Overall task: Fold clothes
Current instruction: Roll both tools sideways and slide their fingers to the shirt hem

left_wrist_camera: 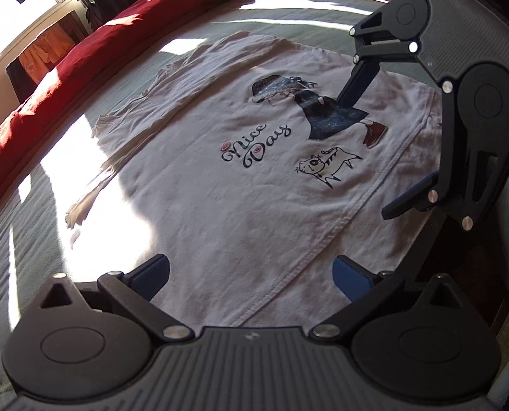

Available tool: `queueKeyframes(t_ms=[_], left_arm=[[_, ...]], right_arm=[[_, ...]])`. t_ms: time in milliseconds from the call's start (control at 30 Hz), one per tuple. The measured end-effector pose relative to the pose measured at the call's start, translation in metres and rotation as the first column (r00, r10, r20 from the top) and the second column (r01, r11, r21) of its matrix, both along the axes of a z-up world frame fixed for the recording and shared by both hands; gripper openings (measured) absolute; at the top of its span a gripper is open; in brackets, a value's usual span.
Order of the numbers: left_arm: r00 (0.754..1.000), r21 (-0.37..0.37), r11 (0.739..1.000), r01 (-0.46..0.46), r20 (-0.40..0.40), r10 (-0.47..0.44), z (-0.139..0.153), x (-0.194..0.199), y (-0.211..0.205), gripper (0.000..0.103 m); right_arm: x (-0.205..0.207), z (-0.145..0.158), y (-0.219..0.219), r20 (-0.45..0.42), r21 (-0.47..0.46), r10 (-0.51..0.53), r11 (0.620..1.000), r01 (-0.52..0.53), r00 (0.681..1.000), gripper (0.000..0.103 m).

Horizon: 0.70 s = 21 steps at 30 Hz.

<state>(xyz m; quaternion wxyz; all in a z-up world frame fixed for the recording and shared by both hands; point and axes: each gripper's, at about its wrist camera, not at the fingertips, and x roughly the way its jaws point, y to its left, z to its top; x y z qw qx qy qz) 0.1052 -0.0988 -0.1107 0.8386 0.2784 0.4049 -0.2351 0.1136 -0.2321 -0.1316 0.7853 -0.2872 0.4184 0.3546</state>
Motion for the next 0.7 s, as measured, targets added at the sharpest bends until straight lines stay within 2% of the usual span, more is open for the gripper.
queueKeyframes(t_ms=[167, 367, 533, 700], left_arm=[[0.999, 0.02, 0.999, 0.034, 0.019, -0.034, -0.005, -0.008, -0.002, 0.101], [0.985, 0.099, 0.984, 0.147, 0.072, -0.154, -0.014, -0.029, -0.006, 0.101], [0.951, 0.207, 0.948, 0.242, 0.145, -0.275, -0.026, -0.047, -0.011, 0.101], [0.912, 0.311, 0.904, 0.293, 0.191, -0.362, -0.042, -0.056, -0.016, 0.101]], right_arm=[[-0.001, -0.006, 0.004, -0.03, 0.021, -0.032, 0.999, 0.033, 0.999, 0.103], [-0.004, -0.011, 0.007, -0.065, 0.046, -0.052, 0.997, 0.055, 0.997, 0.103], [-0.003, -0.014, 0.009, -0.084, 0.05, -0.058, 0.997, 0.062, 0.995, 0.103], [-0.004, -0.013, 0.007, -0.083, 0.05, -0.066, 0.996, 0.07, 0.994, 0.103]])
